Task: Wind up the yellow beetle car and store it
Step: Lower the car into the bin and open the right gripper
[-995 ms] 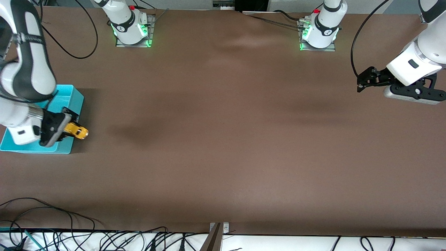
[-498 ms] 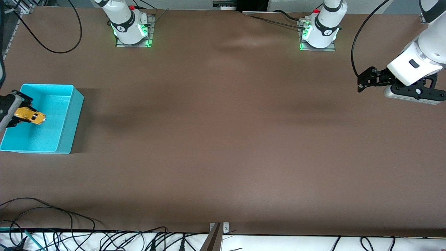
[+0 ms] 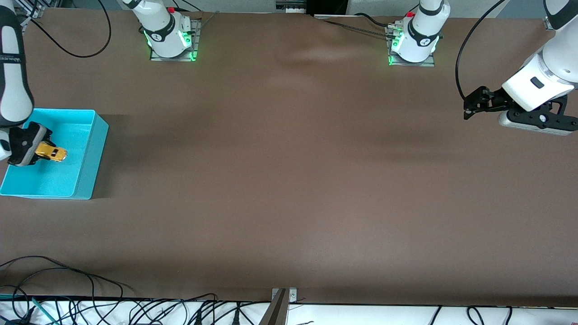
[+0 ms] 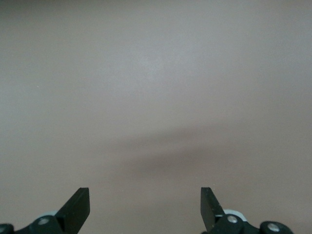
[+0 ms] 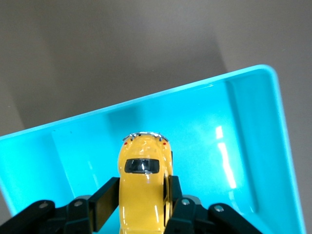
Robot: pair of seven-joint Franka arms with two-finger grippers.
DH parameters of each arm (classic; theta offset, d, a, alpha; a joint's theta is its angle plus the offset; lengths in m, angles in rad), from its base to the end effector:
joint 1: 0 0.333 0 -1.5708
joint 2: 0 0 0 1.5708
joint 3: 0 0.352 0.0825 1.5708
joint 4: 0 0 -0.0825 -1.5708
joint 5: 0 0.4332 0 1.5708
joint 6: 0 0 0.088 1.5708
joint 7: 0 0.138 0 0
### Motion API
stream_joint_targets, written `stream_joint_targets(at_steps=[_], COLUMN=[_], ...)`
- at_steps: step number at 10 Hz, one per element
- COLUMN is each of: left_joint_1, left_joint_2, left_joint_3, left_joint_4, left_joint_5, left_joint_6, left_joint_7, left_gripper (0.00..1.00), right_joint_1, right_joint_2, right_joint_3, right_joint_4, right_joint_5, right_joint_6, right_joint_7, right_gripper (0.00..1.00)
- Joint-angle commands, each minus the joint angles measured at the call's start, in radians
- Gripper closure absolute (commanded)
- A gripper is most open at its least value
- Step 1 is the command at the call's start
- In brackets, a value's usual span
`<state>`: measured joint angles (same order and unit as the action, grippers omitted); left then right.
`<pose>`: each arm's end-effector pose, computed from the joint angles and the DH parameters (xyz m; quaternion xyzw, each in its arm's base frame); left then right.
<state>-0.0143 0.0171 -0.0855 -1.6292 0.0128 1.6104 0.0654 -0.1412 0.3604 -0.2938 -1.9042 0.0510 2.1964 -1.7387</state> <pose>0.6068 -0.0586 0.5921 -0.9964 0.0829 0.0178 0.0060 0.6085 -0.2716 0.2855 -0.7991 -0.5999 0.0396 0.0084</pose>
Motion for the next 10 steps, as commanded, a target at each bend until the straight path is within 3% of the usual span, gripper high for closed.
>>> stream_joint_targets(at_steps=[1,4,6,10], left_joint_1=[0.001,-0.003,-0.006,-0.010], left_joint_2=[0.000,0.000,0.000,0.000], left_joint_3=[0.001,0.001,0.000,0.000], left_joint_4=[0.014,0.015,0.015,0.015], left_joint_5=[0.018,0.018,0.018,0.018], left_joint_6=[-0.017,-0.015,-0.015,-0.015], left_joint_7=[0.016,0.016,0.016,0.013], left_gripper=[0.00,0.00,0.00,0.00], right_joint_1=[-0.015,-0.061,-0.067,-0.069], right_joint_2=[0.030,0.113,0.155,0.183], right_joint_3=[-0.008,-0.005,-0.004,-0.005], right_joint_4=[-0.032,-0.026,-0.019,-0.001], right_joint_5=[-0.003,0.047,0.139,0.142], right_joint_6=[0.081,0.128,0.163,0.180], right_joint_7=[-0.035,-0.118,-0.198,-0.202], right_gripper=[1.00,1.00,1.00,1.00])
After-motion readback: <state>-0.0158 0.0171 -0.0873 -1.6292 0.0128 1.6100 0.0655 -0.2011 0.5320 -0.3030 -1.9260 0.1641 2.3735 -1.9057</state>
